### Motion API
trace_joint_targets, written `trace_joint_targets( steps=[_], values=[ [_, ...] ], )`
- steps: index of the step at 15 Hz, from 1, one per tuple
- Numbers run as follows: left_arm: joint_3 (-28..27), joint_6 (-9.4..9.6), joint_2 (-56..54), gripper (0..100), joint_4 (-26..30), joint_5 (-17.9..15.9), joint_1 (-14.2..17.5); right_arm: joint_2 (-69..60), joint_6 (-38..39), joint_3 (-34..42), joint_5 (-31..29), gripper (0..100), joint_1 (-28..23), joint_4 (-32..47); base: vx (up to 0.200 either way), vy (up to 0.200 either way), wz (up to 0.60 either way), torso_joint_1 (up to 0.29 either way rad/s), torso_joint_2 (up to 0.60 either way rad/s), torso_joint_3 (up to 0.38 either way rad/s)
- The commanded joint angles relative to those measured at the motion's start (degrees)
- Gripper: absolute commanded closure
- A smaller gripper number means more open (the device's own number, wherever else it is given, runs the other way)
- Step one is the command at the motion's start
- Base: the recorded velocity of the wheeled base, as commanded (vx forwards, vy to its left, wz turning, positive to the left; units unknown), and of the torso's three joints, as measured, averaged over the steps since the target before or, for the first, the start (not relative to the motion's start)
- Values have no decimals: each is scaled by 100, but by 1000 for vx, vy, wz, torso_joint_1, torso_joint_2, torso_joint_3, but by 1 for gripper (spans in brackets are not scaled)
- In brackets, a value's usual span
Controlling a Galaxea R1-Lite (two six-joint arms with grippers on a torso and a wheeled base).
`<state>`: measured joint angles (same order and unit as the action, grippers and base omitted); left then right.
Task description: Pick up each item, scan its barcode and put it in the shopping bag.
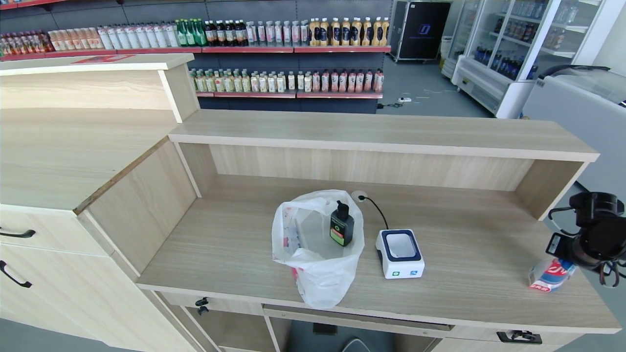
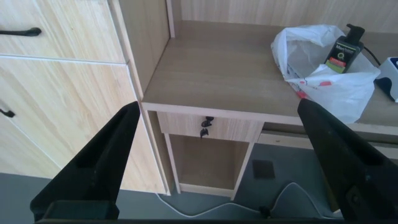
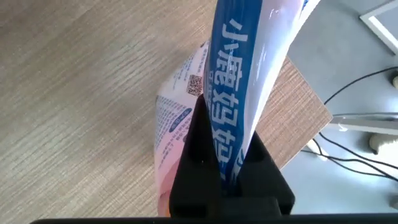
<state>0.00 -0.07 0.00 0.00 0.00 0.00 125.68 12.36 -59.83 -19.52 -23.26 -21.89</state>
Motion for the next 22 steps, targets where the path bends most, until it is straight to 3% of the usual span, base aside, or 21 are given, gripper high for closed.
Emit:
trace_joint_targets(
  steps=[1,4,7,9,12,14,16,18,19,22],
  values=[
    [0,-1,0,0,0,0,0,26,-146,68,1,100,-3,-166,0,0,0,0,0,0],
    [0,-1,0,0,0,0,0,-158,-709,525,185,100,-21,-1177,0,0,0,0,0,0],
    [0,-1,0,0,0,0,0,-721,-1157,745,1714,100,-144,-1748,0,0,0,0,0,0],
    [0,-1,0,0,0,0,0,-1538,-1816,771,4404,100,-522,-1660,0,0,0,0,0,0],
    [0,-1,0,0,0,0,0,-2567,-1720,710,7963,100,-812,-1326,0,0,0,0,0,0],
    [0,-1,0,0,0,0,0,-3278,-1517,921,9352,100,-812,-1335,0,0,0,0,0,0],
    [0,-1,0,0,0,0,0,-3894,-1342,947,10143,100,-434,-1353,0,0,0,0,0,0],
    [0,-1,0,0,0,0,0,-4219,-1157,824,10178,100,111,-1388,0,0,0,0,0,0],
    [0,-1,0,0,0,0,0,-4509,-1043,736,10178,100,700,-1388,0,0,0,0,0,0],
    [0,-1,0,0,0,0,0,-4729,-1096,701,10169,100,1298,-1405,0,0,0,0,0,0]
  ],
)
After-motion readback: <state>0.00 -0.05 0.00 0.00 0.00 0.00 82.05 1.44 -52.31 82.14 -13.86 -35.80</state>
